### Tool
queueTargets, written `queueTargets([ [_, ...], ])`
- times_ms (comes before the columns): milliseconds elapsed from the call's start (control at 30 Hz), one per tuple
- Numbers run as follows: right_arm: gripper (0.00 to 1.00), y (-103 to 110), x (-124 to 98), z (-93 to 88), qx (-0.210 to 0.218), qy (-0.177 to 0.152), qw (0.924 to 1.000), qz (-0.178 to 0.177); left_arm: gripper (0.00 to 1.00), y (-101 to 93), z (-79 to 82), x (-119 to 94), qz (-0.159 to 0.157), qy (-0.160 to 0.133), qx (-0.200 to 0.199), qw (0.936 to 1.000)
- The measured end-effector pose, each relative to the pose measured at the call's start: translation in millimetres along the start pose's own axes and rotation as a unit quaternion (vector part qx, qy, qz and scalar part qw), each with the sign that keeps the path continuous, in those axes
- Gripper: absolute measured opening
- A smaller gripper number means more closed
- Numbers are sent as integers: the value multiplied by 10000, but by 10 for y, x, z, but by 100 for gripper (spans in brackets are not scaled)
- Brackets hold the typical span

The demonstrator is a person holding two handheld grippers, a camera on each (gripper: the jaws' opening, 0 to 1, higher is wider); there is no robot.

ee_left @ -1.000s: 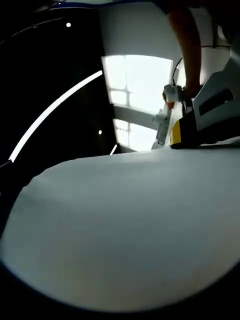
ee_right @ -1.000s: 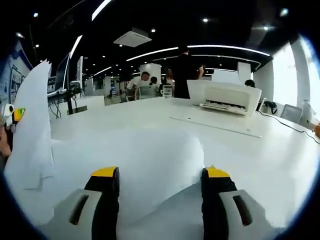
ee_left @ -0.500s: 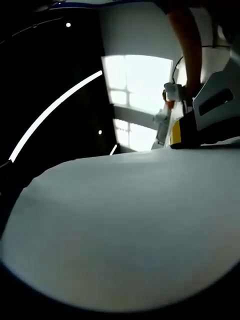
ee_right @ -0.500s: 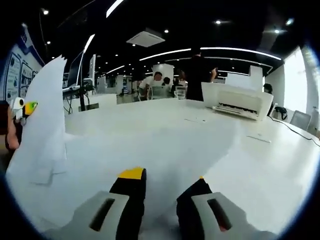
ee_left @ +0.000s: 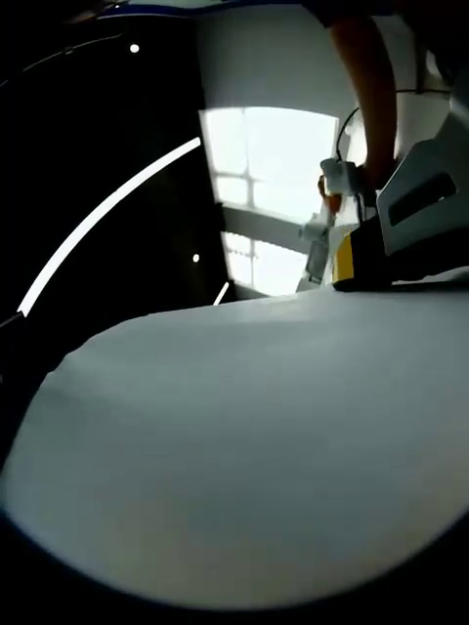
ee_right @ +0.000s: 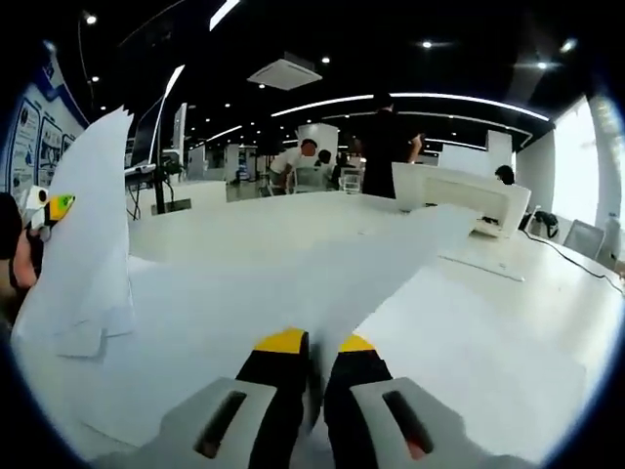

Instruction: Organize the stack of printing papers by aligning and flattening the scattered papers on the table

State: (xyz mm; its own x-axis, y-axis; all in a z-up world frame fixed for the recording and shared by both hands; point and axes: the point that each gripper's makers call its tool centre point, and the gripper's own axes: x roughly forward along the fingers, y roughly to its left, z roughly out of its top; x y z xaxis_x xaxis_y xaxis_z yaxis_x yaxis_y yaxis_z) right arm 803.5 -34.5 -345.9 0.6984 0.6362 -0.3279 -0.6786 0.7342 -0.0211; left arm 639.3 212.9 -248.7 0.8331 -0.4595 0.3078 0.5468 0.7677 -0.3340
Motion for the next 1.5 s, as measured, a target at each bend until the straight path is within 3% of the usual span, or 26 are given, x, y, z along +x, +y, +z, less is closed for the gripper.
queueTargets([
  [333,0,-61,-139,178,649,-504,9966,24,7,0,-5,1,2,9,8,10000],
  [467,0,-68,-245,281,1222,-811,9890,185,7,2,-8,0,8,14,13,10000],
  [800,0,-41,-509,431,1729,-1399,9737,494,7,-2,-13,0,20,23,24,10000],
  [1033,0,-65,-691,577,2144,-1990,9549,518,7,6,-9,0,28,18,26,10000],
  [1067,0,-78,-722,593,2127,-2052,9544,432,7,6,-9,0,28,19,26,10000],
  [1133,0,-92,-761,591,1830,-2046,9615,105,7,7,-9,1,28,23,28,10000],
  [1300,0,76,-880,670,1571,-2219,9622,150,7,10,-9,2,32,31,38,10000],
  [1500,0,45,-1152,854,1665,-2591,9512,167,7,9,-14,3,30,52,60,10000],
])
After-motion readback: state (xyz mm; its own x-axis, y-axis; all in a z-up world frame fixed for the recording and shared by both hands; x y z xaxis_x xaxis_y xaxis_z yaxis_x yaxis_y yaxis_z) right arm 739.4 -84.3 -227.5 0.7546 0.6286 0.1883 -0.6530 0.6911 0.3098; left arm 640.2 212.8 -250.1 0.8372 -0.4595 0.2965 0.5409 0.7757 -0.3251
